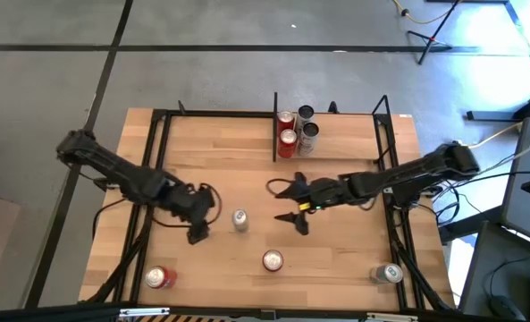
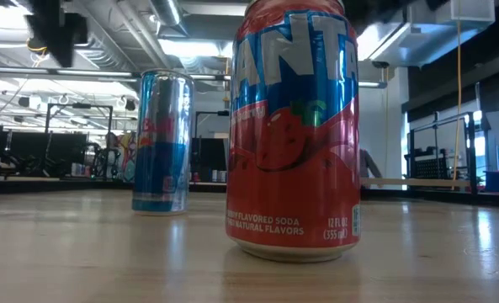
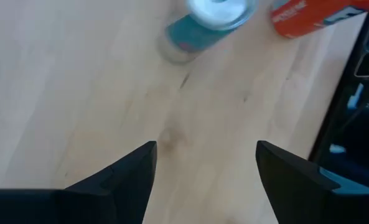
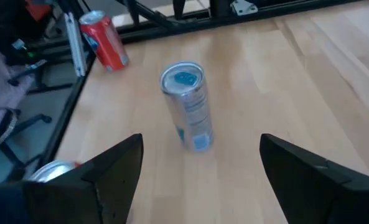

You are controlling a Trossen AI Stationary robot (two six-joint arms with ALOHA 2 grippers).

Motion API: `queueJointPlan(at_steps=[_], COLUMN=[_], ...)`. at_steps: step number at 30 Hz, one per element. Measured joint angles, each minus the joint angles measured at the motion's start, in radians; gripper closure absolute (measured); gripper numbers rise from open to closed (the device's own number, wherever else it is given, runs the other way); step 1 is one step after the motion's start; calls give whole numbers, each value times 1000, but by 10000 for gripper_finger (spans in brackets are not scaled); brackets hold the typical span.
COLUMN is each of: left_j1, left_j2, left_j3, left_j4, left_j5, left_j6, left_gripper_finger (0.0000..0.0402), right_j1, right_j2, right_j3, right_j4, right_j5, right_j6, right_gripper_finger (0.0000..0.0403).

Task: Place canned beverage on shelf
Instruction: Put the top white-blue soda can on the shelf

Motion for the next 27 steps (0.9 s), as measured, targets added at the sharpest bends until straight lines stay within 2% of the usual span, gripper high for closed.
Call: queueJointPlan(at_steps=[4, 8, 14, 19, 27], left_j1=[-77, -125, -141, -142, -145], left_j2=[-119, -207, -281, -298, -296], left_j3=[-79, -111, -114, -116, -116], left_j4=[6, 5, 5, 3, 0], left_j5=[-83, -158, -171, -169, -144], left_j6=[-63, -74, -57, -23, 13], left_gripper_finger=[147, 149, 149, 149, 149], right_j1=[0, 0, 0, 0, 0], right_j2=[137, 287, 487, 579, 606], right_j3=[155, 348, 596, 678, 681], right_j4=[-14, -105, -211, -246, -266], right_j5=[2, 6, 21, 56, 52], right_j6=[-11, -20, -26, -24, -1], right_gripper_finger=[91, 91, 91, 91, 91])
